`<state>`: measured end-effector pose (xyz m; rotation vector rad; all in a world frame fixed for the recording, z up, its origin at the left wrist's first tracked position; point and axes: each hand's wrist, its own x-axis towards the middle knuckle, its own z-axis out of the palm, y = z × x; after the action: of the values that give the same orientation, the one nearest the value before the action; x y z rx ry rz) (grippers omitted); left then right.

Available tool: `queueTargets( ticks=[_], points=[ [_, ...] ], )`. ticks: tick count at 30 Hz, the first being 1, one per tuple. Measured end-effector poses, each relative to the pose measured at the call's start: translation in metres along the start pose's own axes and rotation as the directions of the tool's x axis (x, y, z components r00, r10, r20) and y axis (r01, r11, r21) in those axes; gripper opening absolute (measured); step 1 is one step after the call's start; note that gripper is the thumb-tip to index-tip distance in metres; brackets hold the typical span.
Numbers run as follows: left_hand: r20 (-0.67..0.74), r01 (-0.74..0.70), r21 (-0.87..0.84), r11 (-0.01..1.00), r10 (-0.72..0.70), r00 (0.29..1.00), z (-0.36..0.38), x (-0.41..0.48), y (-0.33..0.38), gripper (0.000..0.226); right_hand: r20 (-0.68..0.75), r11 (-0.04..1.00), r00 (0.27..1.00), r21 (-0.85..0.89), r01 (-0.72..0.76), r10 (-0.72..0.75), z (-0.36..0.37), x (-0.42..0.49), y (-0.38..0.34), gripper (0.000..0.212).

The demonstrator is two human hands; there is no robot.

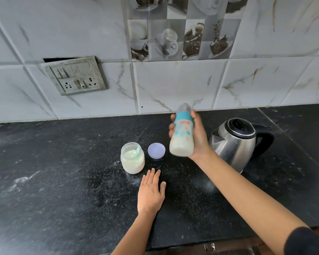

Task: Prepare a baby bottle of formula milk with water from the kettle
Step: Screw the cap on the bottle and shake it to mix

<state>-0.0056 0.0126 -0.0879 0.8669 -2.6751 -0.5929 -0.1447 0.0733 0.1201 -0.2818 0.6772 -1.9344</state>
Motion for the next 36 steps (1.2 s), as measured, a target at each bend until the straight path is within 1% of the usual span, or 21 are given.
queueTargets(
  ticks=[1, 2, 6, 7, 10, 11, 14, 15, 16, 19, 20, 21, 23, 25, 28, 29, 31, 33, 34, 35, 36],
  points=[
    [0.001, 0.003, -0.003, 1.0, -0.003, 1.0, 0.0, 0.0, 0.0, 0.053, -0.025, 0.999, 1.0, 0.046, -0.002, 0.003, 0.001, 0.002, -0.003, 0.045],
    [-0.001, 0.005, -0.008, 1.0, -0.005, 1.0, 0.0, 0.0, 0.0, 0.053, -0.023, 0.999, 1.0, 0.04, -0.012, 0.013, 0.001, 0.002, -0.001, 0.045],
    [0.005, 0.009, 0.011, 1.0, -0.009, 1.0, -0.001, 0.001, 0.0, 0.054, 0.045, 0.986, 0.998, -0.165, -0.032, 0.04, 0.006, -0.015, 0.019, 0.037],
    [0.004, 0.007, 0.015, 1.0, -0.007, 1.0, -0.001, 0.0, 0.0, 0.054, 0.046, 0.985, 0.998, -0.168, -0.035, 0.043, 0.007, -0.013, 0.017, 0.038],
    [0.001, 0.002, 0.01, 1.0, -0.002, 1.0, -0.001, 0.0, 0.0, 0.054, 0.01, 0.999, 1.0, -0.034, -0.018, 0.018, 0.007, -0.001, 0.004, 0.042],
    [0.004, 0.001, 0.013, 1.0, -0.002, 1.0, -0.001, 0.0, 0.0, 0.054, 0.019, 0.999, 1.0, -0.039, -0.022, 0.023, 0.006, -0.001, 0.004, 0.042],
    [0.017, -0.011, 0.034, 0.999, 0.01, 1.0, 0.0, 0.0, -0.001, 0.063, 0.134, 0.977, 0.989, -0.212, -0.029, 0.058, 0.003, -0.017, 0.018, 0.032],
    [0.016, -0.012, 0.033, 0.999, 0.012, 1.0, 0.0, 0.0, -0.001, 0.067, 0.167, 0.968, 0.984, -0.251, -0.012, 0.055, 0.002, -0.02, 0.022, 0.032],
    [0.012, -0.011, 0.031, 0.999, 0.011, 1.0, 0.001, 0.0, -0.002, 0.07, 0.173, 0.968, 0.983, -0.251, -0.008, 0.053, 0.001, -0.017, 0.02, 0.034],
    [0.013, -0.004, 0.04, 0.999, 0.003, 1.0, 0.002, 0.001, -0.002, 0.067, 0.051, 0.997, 0.999, -0.075, -0.012, 0.016, -0.003, 0.0, 0.005, 0.037],
    [0.015, -0.002, 0.041, 0.999, 0.001, 1.0, 0.001, 0.001, -0.002, 0.068, 0.023, 0.999, 0.999, -0.025, -0.022, 0.022, -0.005, 0.003, 0.003, 0.039],
    [0.018, -0.002, 0.041, 0.999, 0.001, 1.0, 0.0, 0.0, -0.001, 0.07, 0.027, 0.999, 0.999, -0.01, -0.042, 0.042, -0.007, 0.003, 0.005, 0.041],
    [0.023, 0.001, 0.041, 0.999, -0.002, 1.0, 0.0, 0.0, -0.001, 0.07, 0.05, 0.994, 0.995, -0.063, -0.087, 0.09, -0.011, -0.004, 0.013, 0.042],
    [0.02, 0.003, 0.042, 0.999, -0.004, 1.0, 0.0, 0.001, -0.001, 0.059, 0.057, 0.991, 0.993, -0.092, -0.096, 0.102, -0.011, -0.006, 0.015, 0.045],
    [0.023, 0.002, 0.038, 0.999, -0.003, 1.0, 0.0, 0.001, -0.001, 0.054, 0.062, 0.994, 0.996, 0.083, -0.072, 0.067, -0.007, 0.006, 0.0, 0.05],
    [0.025, 0.004, 0.04, 0.999, -0.005, 1.0, 0.0, 0.001, -0.001, 0.055, 0.055, 0.993, 0.996, 0.091, -0.073, 0.068, -0.006, 0.008, -0.001, 0.052],
    [0.031, 0.002, 0.046, 0.999, -0.003, 1.0, 0.0, 0.001, -0.001, 0.063, 0.075, 0.995, 0.992, 0.0, -0.1, 0.099, -0.005, 0.003, 0.007, 0.051],
    [0.028, -0.001, 0.049, 0.999, 0.0, 1.0, 0.002, 0.001, -0.001, 0.069, 0.07, 0.99, 0.99, -0.089, -0.113, 0.12, -0.004, -0.006, 0.018, 0.045],
    [0.021, 0.001, 0.051, 0.999, -0.002, 1.0, 0.002, 0.001, -0.001, 0.068, 0.075, 0.99, 0.99, -0.085, -0.112, 0.119, -0.004, -0.007, 0.019, 0.041],
    [0.018, 0.003, 0.05, 0.999, -0.004, 1.0, 0.002, 0.002, -0.002, 0.063, 0.088, 0.993, 0.99, -0.038, -0.111, 0.114, -0.005, -0.004, 0.015, 0.039],
    [0.019, 0.005, 0.047, 0.999, -0.006, 1.0, 0.002, 0.002, -0.001, 0.059, 0.099, 0.994, 0.99, 0.032, -0.101, 0.097, -0.007, 0.002, 0.01, 0.044]
  ],
)
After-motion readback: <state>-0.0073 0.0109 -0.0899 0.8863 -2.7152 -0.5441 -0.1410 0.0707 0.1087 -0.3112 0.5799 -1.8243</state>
